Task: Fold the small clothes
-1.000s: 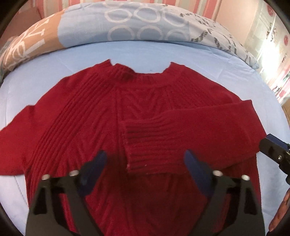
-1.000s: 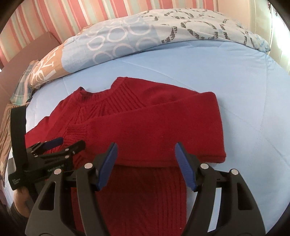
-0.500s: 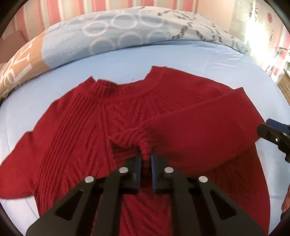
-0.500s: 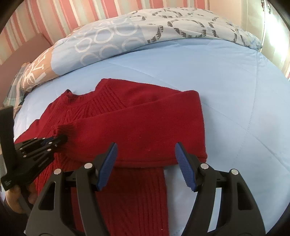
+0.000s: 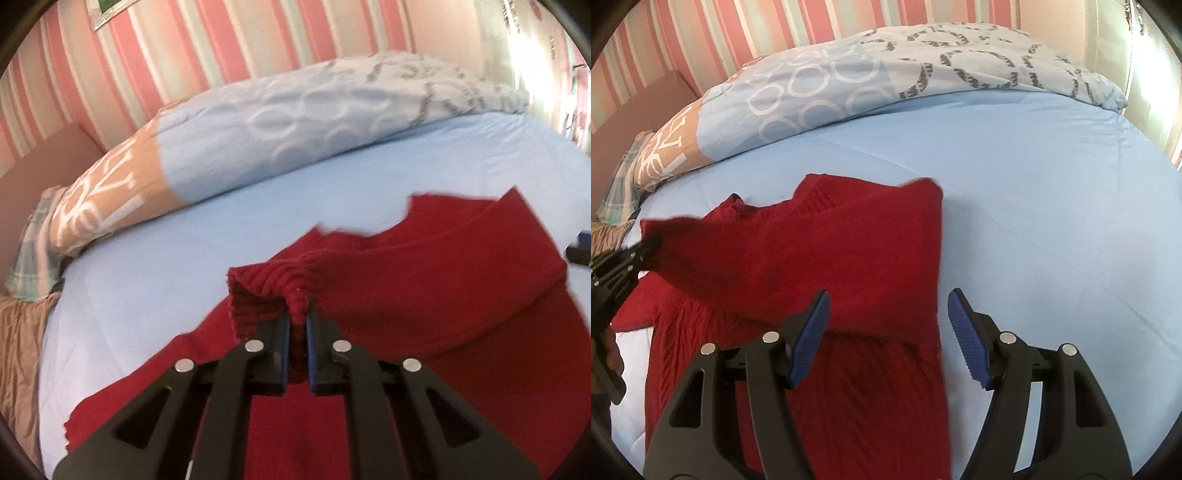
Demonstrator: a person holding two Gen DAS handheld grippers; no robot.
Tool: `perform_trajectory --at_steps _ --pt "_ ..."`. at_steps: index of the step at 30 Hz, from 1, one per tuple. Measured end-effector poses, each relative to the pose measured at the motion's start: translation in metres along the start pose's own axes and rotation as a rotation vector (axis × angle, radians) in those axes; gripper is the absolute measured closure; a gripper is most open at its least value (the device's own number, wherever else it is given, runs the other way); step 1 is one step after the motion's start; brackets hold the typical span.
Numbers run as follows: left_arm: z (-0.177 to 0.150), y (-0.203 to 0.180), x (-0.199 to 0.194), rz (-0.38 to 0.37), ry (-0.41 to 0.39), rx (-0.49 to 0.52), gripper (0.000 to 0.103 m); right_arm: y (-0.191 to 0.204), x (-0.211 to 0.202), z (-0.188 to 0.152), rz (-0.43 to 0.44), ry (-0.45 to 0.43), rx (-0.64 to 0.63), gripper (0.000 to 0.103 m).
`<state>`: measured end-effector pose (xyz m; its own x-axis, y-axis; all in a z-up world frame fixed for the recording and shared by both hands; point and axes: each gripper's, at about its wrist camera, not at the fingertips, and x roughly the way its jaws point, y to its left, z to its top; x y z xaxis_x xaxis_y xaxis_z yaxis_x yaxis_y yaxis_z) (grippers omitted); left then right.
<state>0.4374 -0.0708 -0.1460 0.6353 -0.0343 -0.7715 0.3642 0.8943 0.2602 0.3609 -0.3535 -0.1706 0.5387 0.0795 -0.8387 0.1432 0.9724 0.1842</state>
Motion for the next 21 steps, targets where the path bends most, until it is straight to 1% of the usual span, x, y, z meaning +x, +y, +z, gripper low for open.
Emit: perform_trajectory --at_steps 2,3,5,6,8,10,11,13,16,17,18,19,20,21 --pt "-0.017 0.017 0.011 -0.014 0.052 -0.038 0.096 0.006 0.011 0.000 0.004 0.013 -0.010 0.034" --pt "-0.028 0.024 0.022 -0.035 0.092 -0.066 0.096 0.010 0.019 0.000 0.004 0.023 -0.023 0.034" --pt "-0.050 0.028 0.044 -0.062 0.163 -0.095 0.095 0.015 0.031 0.000 0.002 0.042 -0.042 0.034" --pt "-0.055 0.027 0.048 -0.059 0.165 -0.093 0.094 0.018 0.041 -0.001 -0.023 0.066 -0.061 0.035" --pt "-0.057 0.026 0.046 -0.031 0.147 -0.079 0.086 0.021 0.053 -0.004 -0.060 0.089 -0.091 0.035" --pt "-0.055 0.027 0.045 0.011 0.148 -0.075 0.062 0.020 0.061 -0.007 -0.083 0.107 -0.117 0.035" --pt "-0.055 0.030 0.045 0.016 0.149 -0.088 0.058 0.020 0.062 -0.007 -0.087 0.109 -0.129 0.035" --pt "-0.057 0.041 0.038 -0.010 0.147 -0.131 0.049 0.019 0.060 -0.007 -0.084 0.106 -0.131 0.035" --pt "-0.060 0.052 0.021 -0.028 0.139 -0.164 0.038 0.020 0.051 -0.004 -0.059 0.082 -0.122 0.035" --pt "-0.060 0.055 0.016 -0.043 0.136 -0.185 0.036 0.021 0.048 -0.003 -0.052 0.071 -0.123 0.035" --pt "-0.060 0.056 0.011 -0.079 0.134 -0.220 0.033 0.024 0.043 -0.003 -0.038 0.057 -0.128 0.034" --pt "-0.059 0.055 0.008 -0.113 0.136 -0.244 0.032 0.027 0.041 -0.004 -0.031 0.052 -0.134 0.034" --pt "-0.059 0.052 0.005 -0.126 0.139 -0.251 0.032 0.031 0.042 -0.006 -0.023 0.059 -0.144 0.034" --pt "-0.057 0.046 0.005 -0.119 0.143 -0.241 0.032 0.034 0.043 -0.007 -0.019 0.066 -0.152 0.034"
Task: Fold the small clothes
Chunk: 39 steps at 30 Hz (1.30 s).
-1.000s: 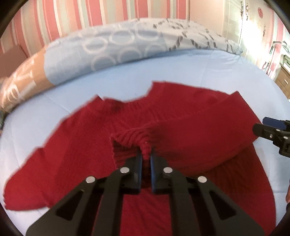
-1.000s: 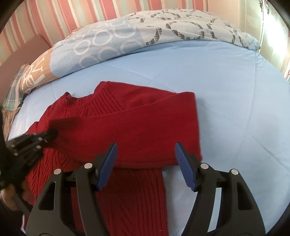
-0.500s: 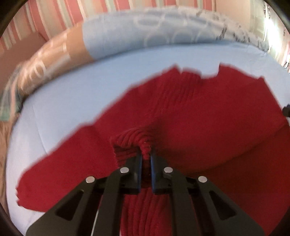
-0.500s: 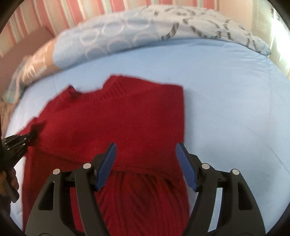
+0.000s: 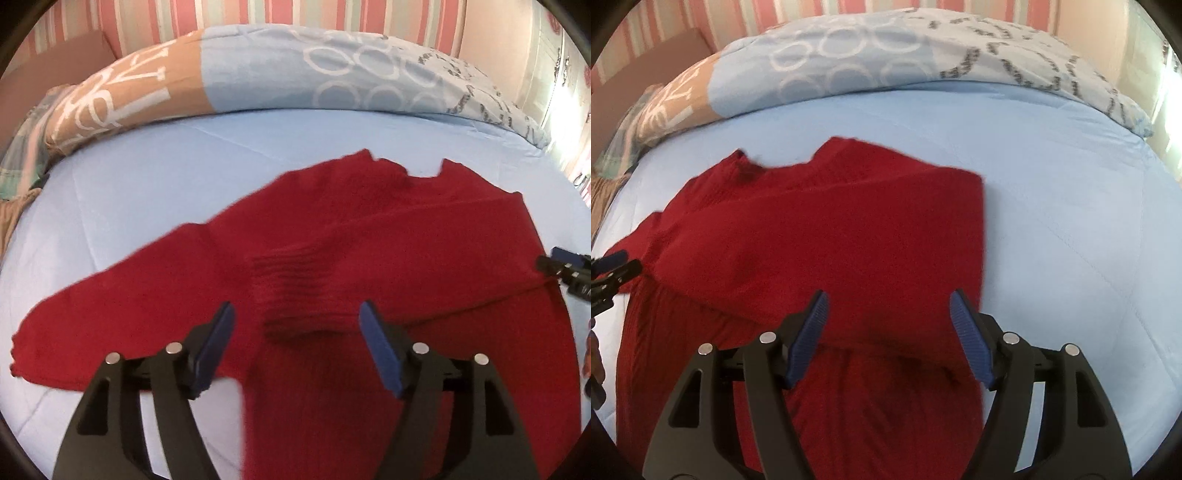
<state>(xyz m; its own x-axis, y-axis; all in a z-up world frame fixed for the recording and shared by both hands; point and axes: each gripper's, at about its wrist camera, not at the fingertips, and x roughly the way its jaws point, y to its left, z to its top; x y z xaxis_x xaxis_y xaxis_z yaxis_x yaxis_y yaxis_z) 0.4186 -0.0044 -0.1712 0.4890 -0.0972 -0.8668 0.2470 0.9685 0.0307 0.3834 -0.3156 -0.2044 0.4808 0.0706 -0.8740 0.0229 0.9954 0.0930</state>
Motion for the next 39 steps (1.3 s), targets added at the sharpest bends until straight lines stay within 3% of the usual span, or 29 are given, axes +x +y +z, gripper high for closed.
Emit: perform_trajectory --at_steps 4,8,13,20,23,29,33,39 --pt "-0.001 -0.020 0.016 0.088 0.025 0.045 0.032 0.008 0.009 -0.008 0.005 0.026 -0.012 0.034" --pt "-0.006 -0.016 0.031 0.080 0.065 0.021 0.028 0.005 0.014 -0.009 0.010 0.044 -0.001 0.033" --pt "-0.006 -0.001 0.042 0.087 0.106 -0.040 0.001 0.007 0.016 -0.010 0.000 0.043 -0.005 0.033" --pt "-0.019 0.004 0.045 0.069 0.077 -0.072 0.001 0.011 0.001 -0.009 0.014 -0.015 0.025 0.033" --pt "-0.024 0.003 0.044 0.070 0.102 -0.038 0.001 0.020 -0.020 -0.008 0.036 -0.089 0.025 0.022" --pt "-0.021 -0.011 0.021 0.168 0.068 0.018 0.002 0.049 -0.057 -0.006 0.048 -0.210 -0.033 0.019" --pt "-0.021 -0.005 0.019 0.291 0.144 0.060 0.002 0.065 -0.070 -0.001 0.066 -0.239 -0.059 0.019" --pt "-0.041 0.020 -0.001 0.240 0.112 0.097 0.002 0.094 -0.076 0.007 0.115 -0.239 -0.067 0.018"
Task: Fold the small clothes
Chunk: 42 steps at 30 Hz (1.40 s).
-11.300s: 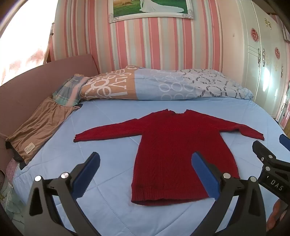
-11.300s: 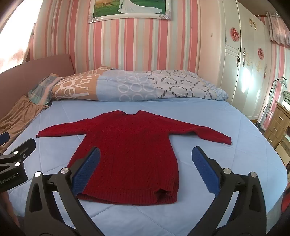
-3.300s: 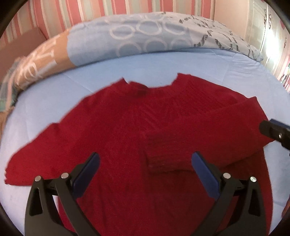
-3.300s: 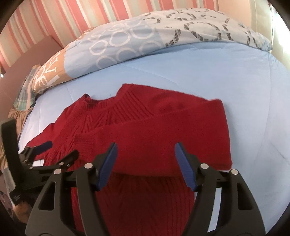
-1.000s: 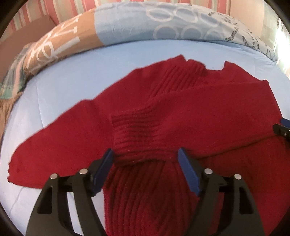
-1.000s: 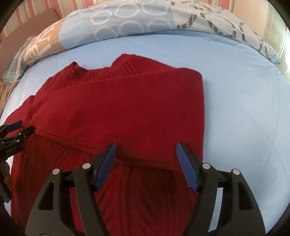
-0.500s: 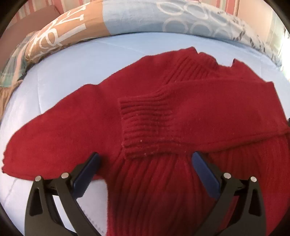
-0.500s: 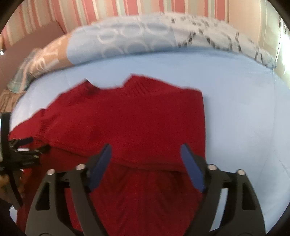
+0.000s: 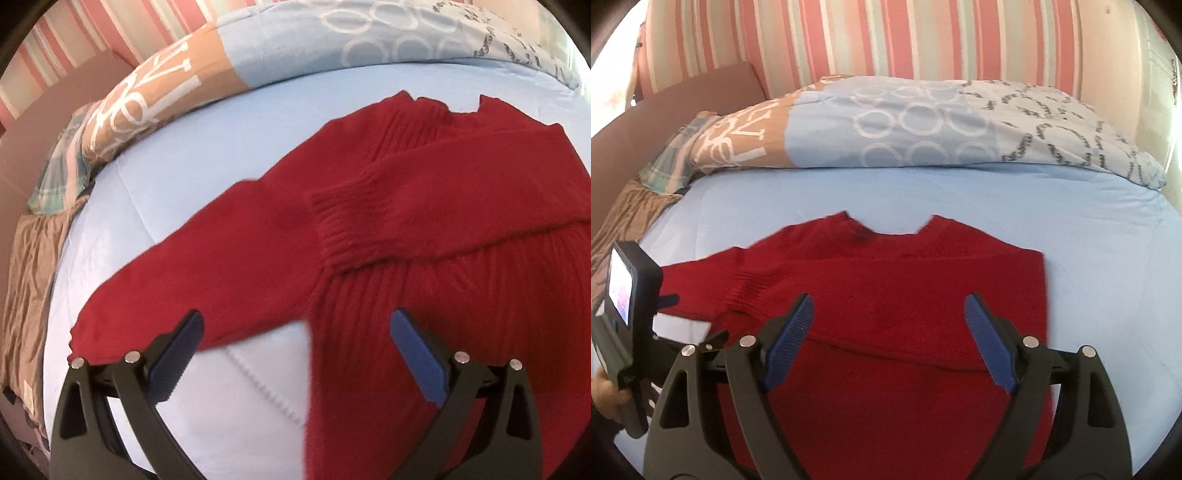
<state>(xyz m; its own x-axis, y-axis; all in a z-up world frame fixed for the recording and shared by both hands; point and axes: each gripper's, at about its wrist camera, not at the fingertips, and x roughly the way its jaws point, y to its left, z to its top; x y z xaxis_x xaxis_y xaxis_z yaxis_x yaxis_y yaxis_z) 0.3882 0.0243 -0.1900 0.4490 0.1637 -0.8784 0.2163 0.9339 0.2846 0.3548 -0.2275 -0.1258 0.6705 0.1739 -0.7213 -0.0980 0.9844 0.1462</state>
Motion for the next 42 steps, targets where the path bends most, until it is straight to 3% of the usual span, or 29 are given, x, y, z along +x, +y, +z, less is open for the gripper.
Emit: perform_trajectory --at_steps 5,11,15,18,28,35,39,42 --pt "-0.019 0.049 0.002 0.021 0.031 -0.107 0.002 0.038 0.005 0.004 0.031 0.008 -0.069 0.018" --pt "-0.037 0.147 0.015 0.063 0.052 -0.329 0.002 0.077 0.017 0.009 0.060 0.015 -0.151 0.018" --pt "-0.050 0.201 0.018 0.111 0.020 -0.414 0.002 0.087 0.041 0.010 0.077 0.039 -0.168 0.017" --pt "-0.059 0.233 0.025 0.081 0.005 -0.460 0.002 0.091 0.061 0.013 0.072 0.050 -0.183 0.017" --pt "-0.079 0.291 0.051 0.023 -0.008 -0.603 0.002 0.106 0.088 0.017 0.043 0.061 -0.259 0.017" --pt "-0.087 0.304 0.050 -0.046 -0.040 -0.599 0.003 0.109 0.088 0.011 0.028 0.072 -0.302 0.017" --pt "-0.089 0.307 0.050 -0.089 -0.042 -0.560 0.016 0.102 0.091 0.011 -0.005 0.081 -0.287 0.017" --pt "-0.090 0.310 0.050 -0.117 -0.038 -0.516 0.033 0.094 0.091 0.011 -0.025 0.082 -0.266 0.017"
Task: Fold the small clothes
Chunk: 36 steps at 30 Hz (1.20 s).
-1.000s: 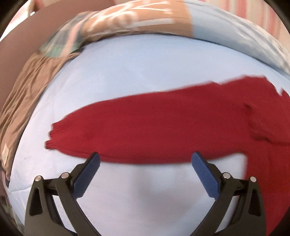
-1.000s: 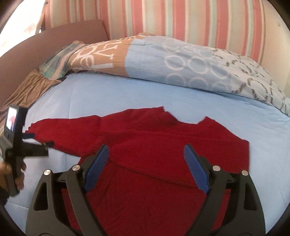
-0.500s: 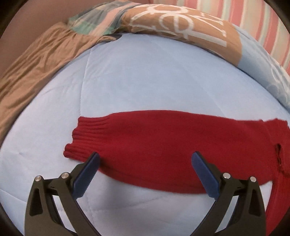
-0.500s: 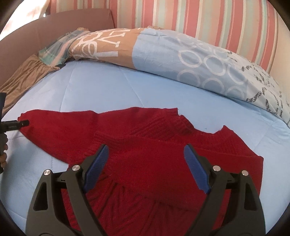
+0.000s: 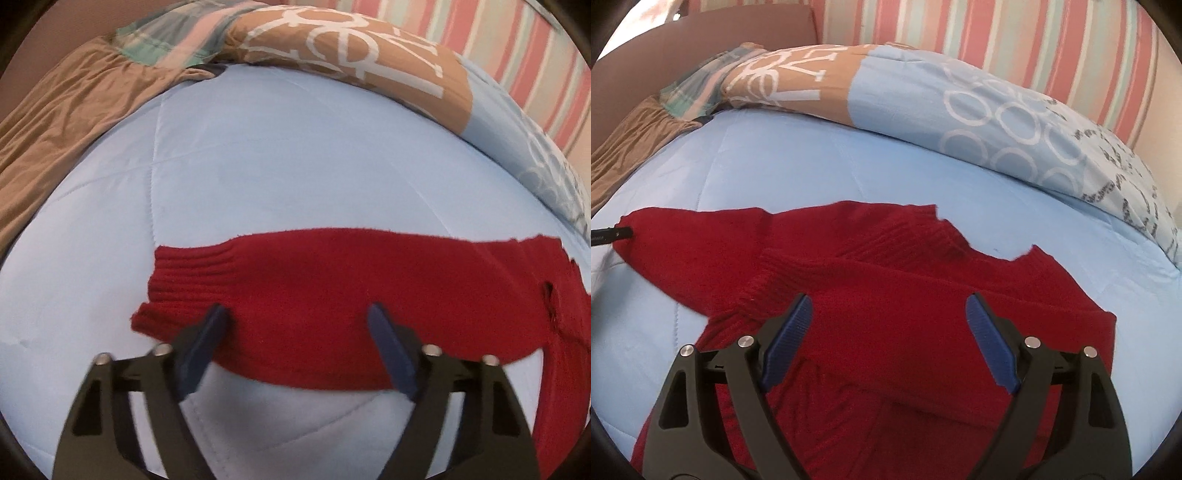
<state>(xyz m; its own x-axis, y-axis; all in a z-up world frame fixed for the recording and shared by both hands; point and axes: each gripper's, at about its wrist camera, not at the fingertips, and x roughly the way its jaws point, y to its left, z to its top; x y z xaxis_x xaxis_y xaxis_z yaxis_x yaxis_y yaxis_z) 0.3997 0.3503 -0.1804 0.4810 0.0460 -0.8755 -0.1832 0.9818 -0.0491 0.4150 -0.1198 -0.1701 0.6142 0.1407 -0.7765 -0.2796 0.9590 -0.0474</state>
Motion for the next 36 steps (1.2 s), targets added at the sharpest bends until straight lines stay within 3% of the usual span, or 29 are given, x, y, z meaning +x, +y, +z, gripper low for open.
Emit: perform_trajectory --at_steps 2,7,10,16,20,26,30,32,36 --pt "0.000 0.001 0.000 -0.009 0.004 0.024 0.043 -0.005 0.001 -0.002 -0.020 0.005 0.007 0.017" --pt "0.003 0.001 -0.002 -0.084 0.017 0.058 0.079 -0.012 0.003 -0.006 -0.039 0.020 0.025 0.017" --pt "0.005 -0.009 -0.005 -0.111 0.017 0.097 0.088 -0.013 0.002 -0.008 -0.043 0.021 0.032 0.017" --pt "0.010 -0.039 -0.026 -0.186 -0.005 0.159 0.089 -0.014 -0.001 -0.012 -0.039 0.022 0.039 0.017" --pt "0.014 -0.088 -0.044 -0.252 -0.031 0.215 0.089 -0.023 -0.007 -0.014 -0.048 0.018 0.043 0.017" --pt "0.012 -0.220 -0.053 -0.430 -0.059 0.300 0.089 -0.056 -0.024 -0.022 -0.076 0.017 0.106 0.017" --pt "-0.002 -0.294 -0.034 -0.507 0.003 0.366 0.088 -0.074 -0.032 -0.028 -0.094 0.016 0.130 0.017" --pt "-0.013 -0.321 -0.021 -0.461 0.039 0.431 0.084 -0.084 -0.035 -0.032 -0.100 0.019 0.147 0.017" --pt "-0.029 -0.327 -0.032 -0.448 0.026 0.493 0.048 -0.093 -0.036 -0.038 -0.102 0.023 0.175 0.017"
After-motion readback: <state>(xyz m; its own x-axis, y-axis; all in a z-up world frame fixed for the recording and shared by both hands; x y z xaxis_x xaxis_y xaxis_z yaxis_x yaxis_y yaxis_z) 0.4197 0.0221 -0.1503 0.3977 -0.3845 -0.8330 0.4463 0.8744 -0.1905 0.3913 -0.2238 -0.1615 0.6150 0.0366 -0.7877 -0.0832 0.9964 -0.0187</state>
